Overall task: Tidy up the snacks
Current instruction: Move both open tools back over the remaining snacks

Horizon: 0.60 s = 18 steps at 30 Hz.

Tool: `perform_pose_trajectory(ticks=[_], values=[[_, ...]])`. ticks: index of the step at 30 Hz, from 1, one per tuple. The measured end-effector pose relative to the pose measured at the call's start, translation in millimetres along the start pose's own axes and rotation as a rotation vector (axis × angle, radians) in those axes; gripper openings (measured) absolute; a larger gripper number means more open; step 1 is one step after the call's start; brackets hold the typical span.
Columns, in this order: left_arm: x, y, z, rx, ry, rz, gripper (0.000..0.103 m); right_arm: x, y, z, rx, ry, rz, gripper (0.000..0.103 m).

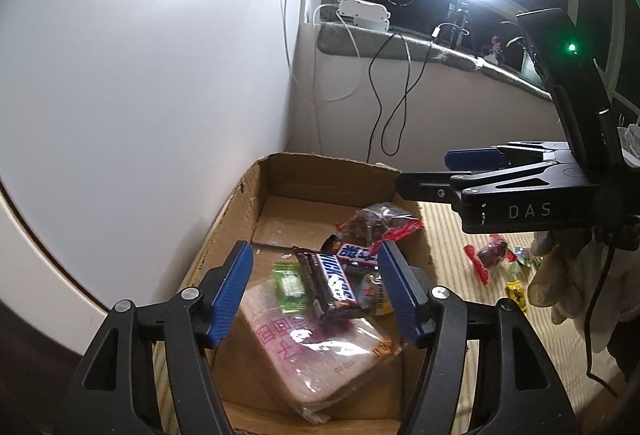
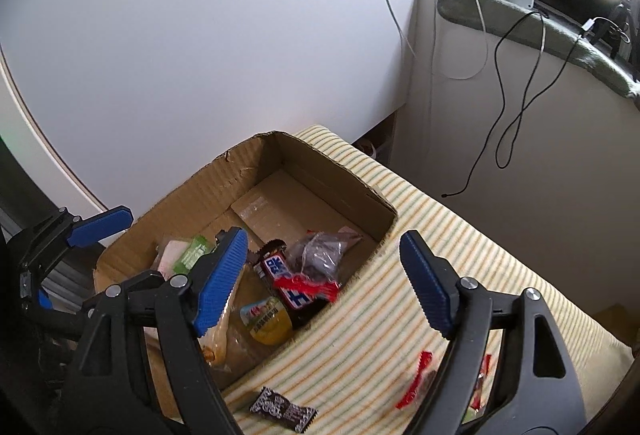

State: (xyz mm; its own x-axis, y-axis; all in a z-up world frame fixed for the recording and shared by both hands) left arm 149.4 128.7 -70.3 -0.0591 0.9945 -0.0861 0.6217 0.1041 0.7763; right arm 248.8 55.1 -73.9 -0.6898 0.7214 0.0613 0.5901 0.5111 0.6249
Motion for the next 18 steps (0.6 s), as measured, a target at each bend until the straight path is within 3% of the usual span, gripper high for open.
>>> perform_pose_trajectory(ticks=[14,18], values=[[-38.5,-5.9,-22.9,-0.020,-0.062,0.021,0.065,-41.1,-31.2,-74.2,-0.118,-0.058,0.056,0.081],[-57.1,-10.4,-24.1,-0.015,-0.095,0.036,0.065,-63.0,-49.5,-90.1,-0.106,-0.093,0.076,0.081]])
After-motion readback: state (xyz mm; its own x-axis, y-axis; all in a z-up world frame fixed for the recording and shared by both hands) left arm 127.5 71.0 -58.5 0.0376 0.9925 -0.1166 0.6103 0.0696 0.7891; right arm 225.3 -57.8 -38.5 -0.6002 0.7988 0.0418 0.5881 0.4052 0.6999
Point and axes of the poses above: each gripper's, at about its wrist camera, not at the fingertips, and z roughly the way its jaws point, x to its left, y to its top, the point moved 8 cm from there along z, roughly the way its jaws point, and after that the axes turned 1 degree about z, right-handed, at the moved point
